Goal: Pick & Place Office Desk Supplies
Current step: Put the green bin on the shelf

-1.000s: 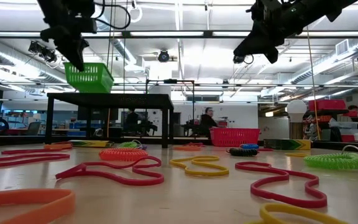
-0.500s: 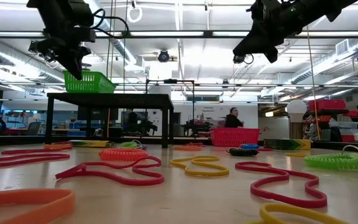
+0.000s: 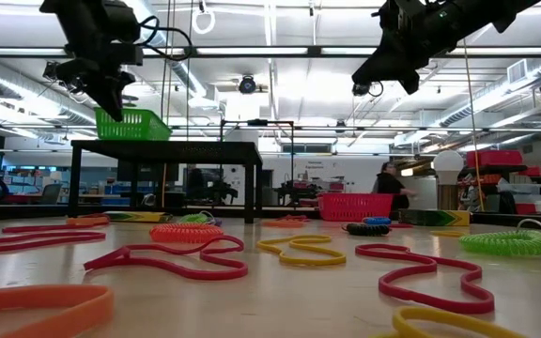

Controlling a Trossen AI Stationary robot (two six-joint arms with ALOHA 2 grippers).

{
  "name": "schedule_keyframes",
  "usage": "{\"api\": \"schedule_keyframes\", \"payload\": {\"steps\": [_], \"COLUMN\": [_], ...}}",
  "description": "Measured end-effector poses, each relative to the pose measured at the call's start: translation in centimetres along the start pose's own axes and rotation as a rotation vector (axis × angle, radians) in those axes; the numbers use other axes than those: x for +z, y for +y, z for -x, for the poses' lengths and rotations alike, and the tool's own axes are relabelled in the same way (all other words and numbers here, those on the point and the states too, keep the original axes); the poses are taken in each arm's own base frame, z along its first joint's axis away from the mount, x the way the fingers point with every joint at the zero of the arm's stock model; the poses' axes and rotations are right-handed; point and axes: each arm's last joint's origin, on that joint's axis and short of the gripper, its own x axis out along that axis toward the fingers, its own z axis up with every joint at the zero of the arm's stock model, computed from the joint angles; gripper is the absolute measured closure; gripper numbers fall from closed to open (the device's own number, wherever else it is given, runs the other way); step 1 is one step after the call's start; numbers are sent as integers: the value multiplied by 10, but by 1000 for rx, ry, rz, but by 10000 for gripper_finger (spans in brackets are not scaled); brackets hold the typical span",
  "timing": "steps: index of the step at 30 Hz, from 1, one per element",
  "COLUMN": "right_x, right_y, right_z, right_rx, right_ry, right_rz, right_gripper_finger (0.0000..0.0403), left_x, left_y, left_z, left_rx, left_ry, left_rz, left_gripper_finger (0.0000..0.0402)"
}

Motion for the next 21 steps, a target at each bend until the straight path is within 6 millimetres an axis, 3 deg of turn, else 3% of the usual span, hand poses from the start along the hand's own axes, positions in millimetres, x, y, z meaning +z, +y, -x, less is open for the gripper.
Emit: {"api": "schedule_keyframes", "payload": {"steps": [15, 21], "right_x": [0, 0], "right_y": [0, 0], "right_z": [0, 0], "right_rx": [0, 0], "right_ry": [0, 0], "right_rz": [3, 3], "right_gripper_finger": [396, 396], "left_x": [-3, -4], "left_y": [-1, 0], "left_z": [0, 0], "left_rx": [-27, -13], "left_ry": [6, 24], "left_rz": [17, 55], "left_gripper_finger": [386, 343]}}
